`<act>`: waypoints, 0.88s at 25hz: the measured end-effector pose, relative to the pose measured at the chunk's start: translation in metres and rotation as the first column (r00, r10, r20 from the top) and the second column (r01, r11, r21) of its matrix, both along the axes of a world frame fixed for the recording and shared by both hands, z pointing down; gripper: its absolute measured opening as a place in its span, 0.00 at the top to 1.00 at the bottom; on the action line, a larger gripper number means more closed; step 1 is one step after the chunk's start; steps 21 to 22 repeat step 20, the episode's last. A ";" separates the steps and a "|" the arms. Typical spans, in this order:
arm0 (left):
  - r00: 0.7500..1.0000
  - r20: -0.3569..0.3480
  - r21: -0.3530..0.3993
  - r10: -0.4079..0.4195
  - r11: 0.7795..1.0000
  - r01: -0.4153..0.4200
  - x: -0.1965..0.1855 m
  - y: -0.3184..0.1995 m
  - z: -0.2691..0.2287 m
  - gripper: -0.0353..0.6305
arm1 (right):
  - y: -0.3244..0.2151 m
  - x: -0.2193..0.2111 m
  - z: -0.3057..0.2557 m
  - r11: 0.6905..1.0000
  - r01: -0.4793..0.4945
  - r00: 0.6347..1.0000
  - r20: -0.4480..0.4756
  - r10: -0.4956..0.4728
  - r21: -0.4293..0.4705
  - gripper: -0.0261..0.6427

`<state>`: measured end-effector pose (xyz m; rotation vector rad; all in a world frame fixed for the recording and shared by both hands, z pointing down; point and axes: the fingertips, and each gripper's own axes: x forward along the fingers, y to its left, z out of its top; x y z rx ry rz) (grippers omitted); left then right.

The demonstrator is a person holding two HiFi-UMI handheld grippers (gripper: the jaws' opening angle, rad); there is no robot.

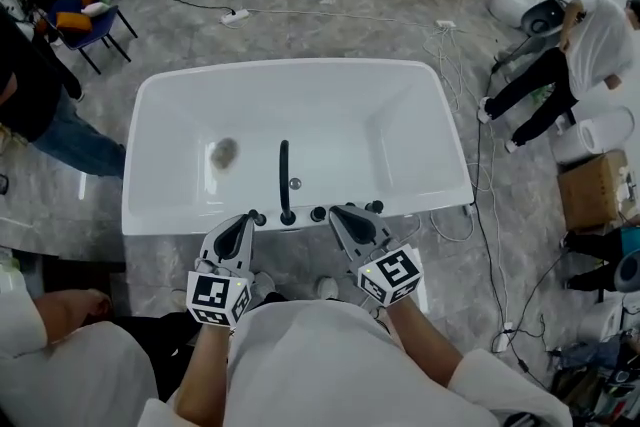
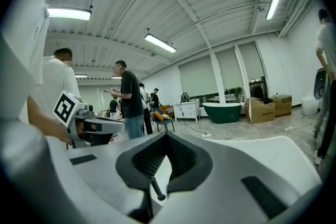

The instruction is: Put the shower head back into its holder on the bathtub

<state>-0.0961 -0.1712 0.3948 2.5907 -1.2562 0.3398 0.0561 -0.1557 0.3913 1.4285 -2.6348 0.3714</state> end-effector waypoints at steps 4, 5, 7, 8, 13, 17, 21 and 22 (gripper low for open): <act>0.999 0.008 0.006 -0.049 0.999 0.049 -0.017 0.008 0.002 0.93 | 0.008 -0.001 0.002 1.000 0.011 1.000 -0.001 -0.011 0.001 0.94; 0.998 0.009 0.008 -0.061 0.998 0.061 -0.021 0.010 0.002 0.93 | 0.010 -0.003 0.002 1.000 0.018 1.000 -0.002 -0.018 0.003 0.93; 0.996 0.011 0.008 -0.084 0.996 0.084 -0.029 0.013 0.002 0.93 | 0.011 -0.008 0.000 0.999 0.034 0.999 -0.003 -0.034 0.005 0.93; 0.996 0.012 0.007 -0.093 0.996 0.093 -0.033 0.014 0.002 0.93 | 0.011 -0.011 0.000 0.999 0.042 0.999 -0.003 -0.042 0.005 0.93; 0.991 0.014 -0.001 -0.133 0.991 0.133 -0.043 0.020 0.006 0.93 | 0.012 -0.020 0.001 0.997 0.076 0.997 -0.007 -0.076 0.008 0.94; 0.989 0.018 0.001 -0.148 0.989 0.148 -0.046 0.024 0.007 0.93 | 0.013 -0.023 0.002 0.995 0.094 0.995 -0.012 -0.094 0.011 0.94; 0.987 0.019 0.003 -0.157 0.988 0.157 -0.048 0.023 0.003 0.93 | 0.011 -0.024 -0.002 0.995 0.098 0.995 -0.013 -0.098 0.010 0.94; 0.987 0.019 0.003 -0.157 0.988 0.157 -0.048 0.023 0.003 0.93 | 0.011 -0.024 -0.002 0.995 0.098 0.995 -0.013 -0.098 0.010 0.94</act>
